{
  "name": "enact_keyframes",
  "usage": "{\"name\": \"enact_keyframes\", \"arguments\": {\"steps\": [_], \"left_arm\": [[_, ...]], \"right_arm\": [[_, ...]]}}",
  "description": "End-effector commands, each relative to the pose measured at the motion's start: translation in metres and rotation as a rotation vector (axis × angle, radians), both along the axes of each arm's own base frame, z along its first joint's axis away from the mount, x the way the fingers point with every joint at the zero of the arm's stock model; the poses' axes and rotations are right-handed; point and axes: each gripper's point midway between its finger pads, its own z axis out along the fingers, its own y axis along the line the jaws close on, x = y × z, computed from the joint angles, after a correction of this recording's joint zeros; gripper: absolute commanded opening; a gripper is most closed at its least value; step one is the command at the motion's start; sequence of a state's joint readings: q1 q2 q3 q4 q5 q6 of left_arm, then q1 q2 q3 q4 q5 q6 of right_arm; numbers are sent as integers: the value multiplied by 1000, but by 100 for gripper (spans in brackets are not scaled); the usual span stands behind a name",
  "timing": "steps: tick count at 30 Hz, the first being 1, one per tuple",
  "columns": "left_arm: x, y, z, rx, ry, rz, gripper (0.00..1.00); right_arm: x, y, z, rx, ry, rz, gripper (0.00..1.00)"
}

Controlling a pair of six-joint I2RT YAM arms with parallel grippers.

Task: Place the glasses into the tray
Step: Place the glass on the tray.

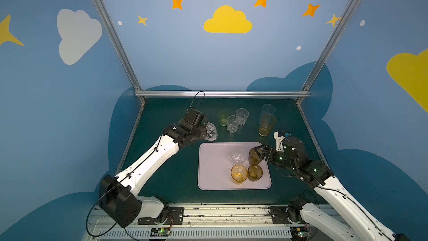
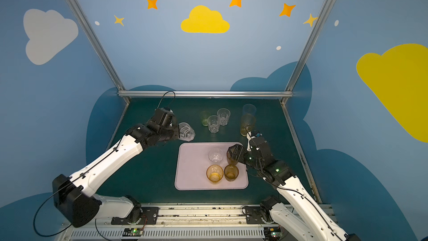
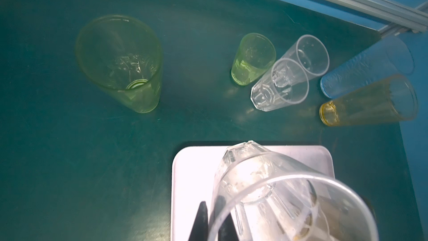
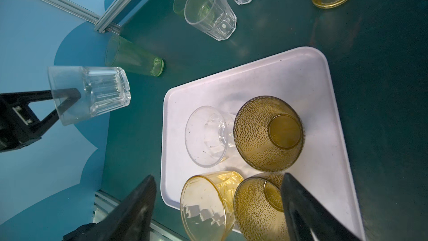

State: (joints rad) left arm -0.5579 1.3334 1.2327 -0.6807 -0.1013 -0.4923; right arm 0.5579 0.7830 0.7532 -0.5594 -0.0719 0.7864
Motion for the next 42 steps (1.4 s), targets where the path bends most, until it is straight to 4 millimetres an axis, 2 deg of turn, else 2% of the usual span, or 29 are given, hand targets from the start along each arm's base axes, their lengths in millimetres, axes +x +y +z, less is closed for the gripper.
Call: {"name": "enact_keyframes", "arguments": {"steps": [1, 9, 15, 23, 35, 42], "left_arm": [[-8, 1, 4, -9, -19, 13, 4], [-41, -2, -5, -14, 10, -17, 4], [-62, -14, -23, -15, 54, -59, 4], [-83, -21, -44, 5, 108, -92, 4], [-113, -13, -72, 20, 157, -99, 4], [-120, -9, -84, 35, 181, -91, 4]], "right_arm": [[-2, -2, 1, 15, -10, -5, 84], [-1, 1, 0, 14, -5, 7, 84], [-6, -2, -1, 25, 4, -5, 84], [-12, -7, -2, 43, 1, -23, 84], [-8, -1, -10, 56, 30, -20, 84], [-3, 4, -14, 61, 35, -16, 84]]}}
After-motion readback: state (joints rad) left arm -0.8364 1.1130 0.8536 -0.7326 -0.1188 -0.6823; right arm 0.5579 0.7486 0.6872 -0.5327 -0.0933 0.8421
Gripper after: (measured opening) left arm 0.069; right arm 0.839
